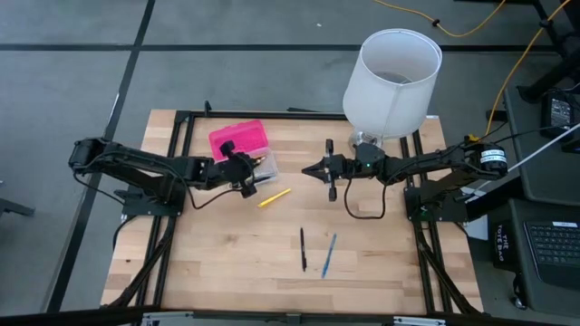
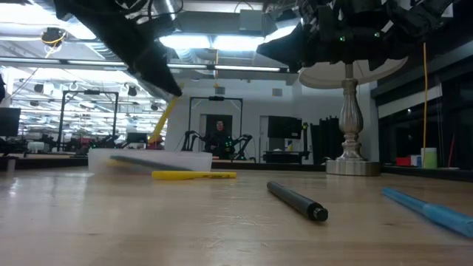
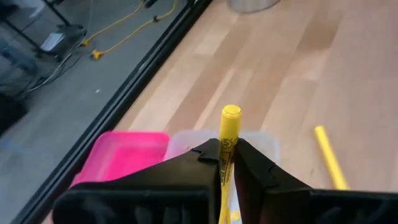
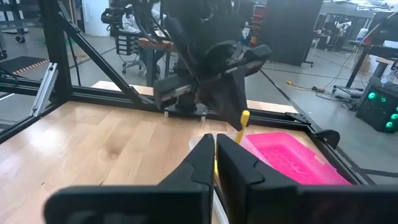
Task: Pick & place school supplies into a supply box
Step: Put the yellow pen into the pink supply box
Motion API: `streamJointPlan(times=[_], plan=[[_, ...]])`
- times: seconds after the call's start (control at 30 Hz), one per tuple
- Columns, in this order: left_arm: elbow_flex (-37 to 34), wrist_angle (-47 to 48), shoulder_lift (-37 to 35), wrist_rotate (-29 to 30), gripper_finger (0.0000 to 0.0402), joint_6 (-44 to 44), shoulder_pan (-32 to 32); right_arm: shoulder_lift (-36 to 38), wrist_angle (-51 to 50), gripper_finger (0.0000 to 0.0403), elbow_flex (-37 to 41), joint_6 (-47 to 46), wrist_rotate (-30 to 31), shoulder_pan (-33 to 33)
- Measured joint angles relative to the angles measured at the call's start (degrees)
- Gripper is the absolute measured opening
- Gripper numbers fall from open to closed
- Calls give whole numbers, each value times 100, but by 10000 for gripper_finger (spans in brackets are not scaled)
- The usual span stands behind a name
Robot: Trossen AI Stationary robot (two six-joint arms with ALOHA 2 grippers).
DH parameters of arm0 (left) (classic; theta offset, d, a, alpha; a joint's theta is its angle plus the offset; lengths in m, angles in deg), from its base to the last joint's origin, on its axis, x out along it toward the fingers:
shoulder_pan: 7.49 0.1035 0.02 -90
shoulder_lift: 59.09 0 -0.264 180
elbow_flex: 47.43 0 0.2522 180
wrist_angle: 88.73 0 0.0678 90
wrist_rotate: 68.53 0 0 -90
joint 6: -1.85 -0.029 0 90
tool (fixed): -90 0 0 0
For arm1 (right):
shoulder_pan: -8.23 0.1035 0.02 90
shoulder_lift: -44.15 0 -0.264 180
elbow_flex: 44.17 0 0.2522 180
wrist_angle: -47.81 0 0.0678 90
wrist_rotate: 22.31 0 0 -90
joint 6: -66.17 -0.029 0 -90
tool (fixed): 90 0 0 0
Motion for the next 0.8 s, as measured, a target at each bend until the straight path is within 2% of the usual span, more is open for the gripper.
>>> streamJointPlan(times=[0.2,0.5,0.67,0.8], plan=[[0,469,0,290,12,81,7,0,90,5,2,163,2,-2],[0,1368,0,536,12,531,7,-2,272,17,4,165,4,-2],[-7,1440,0,599,12,580,7,-2,296,5,4,163,4,-2],[-9,1464,2,735,13,538,9,-2,296,14,4,126,4,-2]])
